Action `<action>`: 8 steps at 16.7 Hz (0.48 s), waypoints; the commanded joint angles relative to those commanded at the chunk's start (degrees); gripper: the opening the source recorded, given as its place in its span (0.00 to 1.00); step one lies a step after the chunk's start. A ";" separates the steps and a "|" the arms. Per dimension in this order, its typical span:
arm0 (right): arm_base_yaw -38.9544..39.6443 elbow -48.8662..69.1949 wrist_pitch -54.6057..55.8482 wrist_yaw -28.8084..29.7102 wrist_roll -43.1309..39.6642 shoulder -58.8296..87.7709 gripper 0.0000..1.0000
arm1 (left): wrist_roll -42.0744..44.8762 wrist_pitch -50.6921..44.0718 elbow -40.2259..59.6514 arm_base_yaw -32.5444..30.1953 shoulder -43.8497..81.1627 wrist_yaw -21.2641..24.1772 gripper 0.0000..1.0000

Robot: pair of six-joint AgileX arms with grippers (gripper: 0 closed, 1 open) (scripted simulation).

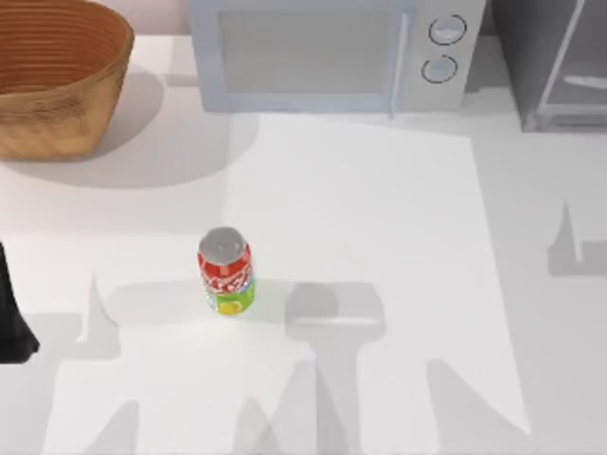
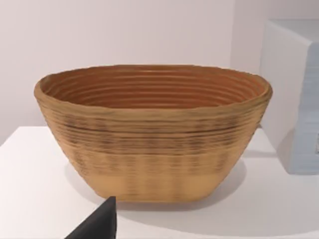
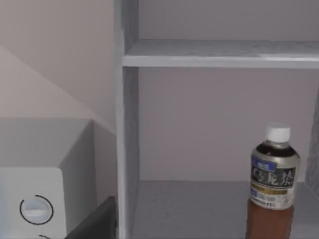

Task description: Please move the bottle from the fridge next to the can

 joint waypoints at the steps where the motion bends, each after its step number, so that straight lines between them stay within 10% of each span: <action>1: -0.85 2.94 3.13 -0.82 0.04 6.50 1.00 | 0.00 0.00 0.00 0.00 0.00 0.00 1.00; 8: -6.98 23.44 24.98 -6.32 0.04 55.35 1.00 | 0.00 0.00 0.00 0.00 0.00 0.00 1.00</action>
